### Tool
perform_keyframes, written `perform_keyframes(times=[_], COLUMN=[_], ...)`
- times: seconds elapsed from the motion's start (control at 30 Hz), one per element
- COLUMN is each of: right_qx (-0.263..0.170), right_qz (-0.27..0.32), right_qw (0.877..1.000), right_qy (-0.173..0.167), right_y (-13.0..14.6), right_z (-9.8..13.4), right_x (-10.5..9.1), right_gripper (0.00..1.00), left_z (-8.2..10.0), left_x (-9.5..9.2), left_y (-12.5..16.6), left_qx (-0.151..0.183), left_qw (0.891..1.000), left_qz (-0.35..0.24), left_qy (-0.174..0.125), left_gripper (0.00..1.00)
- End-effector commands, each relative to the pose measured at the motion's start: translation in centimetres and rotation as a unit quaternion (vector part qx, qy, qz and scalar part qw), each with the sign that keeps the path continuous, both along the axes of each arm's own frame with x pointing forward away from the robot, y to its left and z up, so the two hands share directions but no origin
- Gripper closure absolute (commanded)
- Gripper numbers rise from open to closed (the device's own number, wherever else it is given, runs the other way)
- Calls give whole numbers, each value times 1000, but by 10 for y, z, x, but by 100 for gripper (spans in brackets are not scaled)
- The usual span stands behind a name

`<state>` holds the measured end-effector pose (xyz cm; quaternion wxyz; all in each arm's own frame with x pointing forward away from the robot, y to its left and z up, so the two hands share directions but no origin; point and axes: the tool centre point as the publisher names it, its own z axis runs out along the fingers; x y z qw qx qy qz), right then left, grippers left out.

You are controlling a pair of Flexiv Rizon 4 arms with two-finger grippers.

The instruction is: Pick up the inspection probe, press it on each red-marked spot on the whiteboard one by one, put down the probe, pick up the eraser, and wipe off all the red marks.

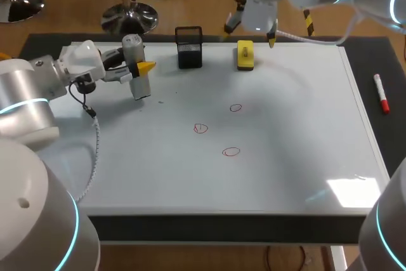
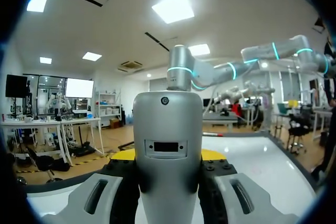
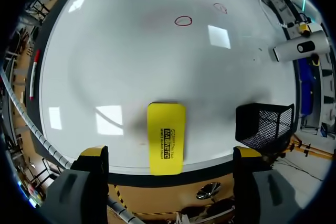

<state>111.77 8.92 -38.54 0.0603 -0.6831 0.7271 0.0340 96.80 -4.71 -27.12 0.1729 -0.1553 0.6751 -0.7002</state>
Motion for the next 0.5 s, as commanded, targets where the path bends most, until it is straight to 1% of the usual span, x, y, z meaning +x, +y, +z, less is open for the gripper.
perform_keyframes(times=[0.03, 0.13, 0.17, 0.33, 0.37, 0.4, 0.47, 0.5], right_qx=[-2, -10, -6, -7, -7, -7, -7, -6], right_qz=[1, 10, 1, 9, 7, 7, 0, 2], right_qw=[1000, 1000, 1000, 1000, 1000, 1000, 999, 999], right_qy=[4, -2, 4, 11, 19, 20, 35, 32], right_y=[0, -1, -1, 2, 3, 4, 7, 8], right_z=[-5, -12, -13, -18, -22, -24, -25, -26], right_x=[8, 11, 12, 11, 10, 9, 6, 5], right_gripper=[0, 0, 0, 0, 0, 0, 0, 0], left_z=[0, 0, 0, 0, 0, 0, 0, 0], left_x=[0, 0, 0, 0, 0, 0, 0, 0], left_y=[-1, -1, -1, -1, -1, -1, -1, -1], left_qx=[-1, -1, -1, -1, -1, -1, -1, -1], left_qw=[1000, 1000, 1000, 1000, 1000, 1000, 1000, 1000], left_qz=[1, 1, 1, 1, 1, 1, 1, 1], left_qy=[-1, -1, -1, -1, -1, -1, -1, -1], left_gripper=[100, 100, 100, 100, 100, 100, 100, 100])
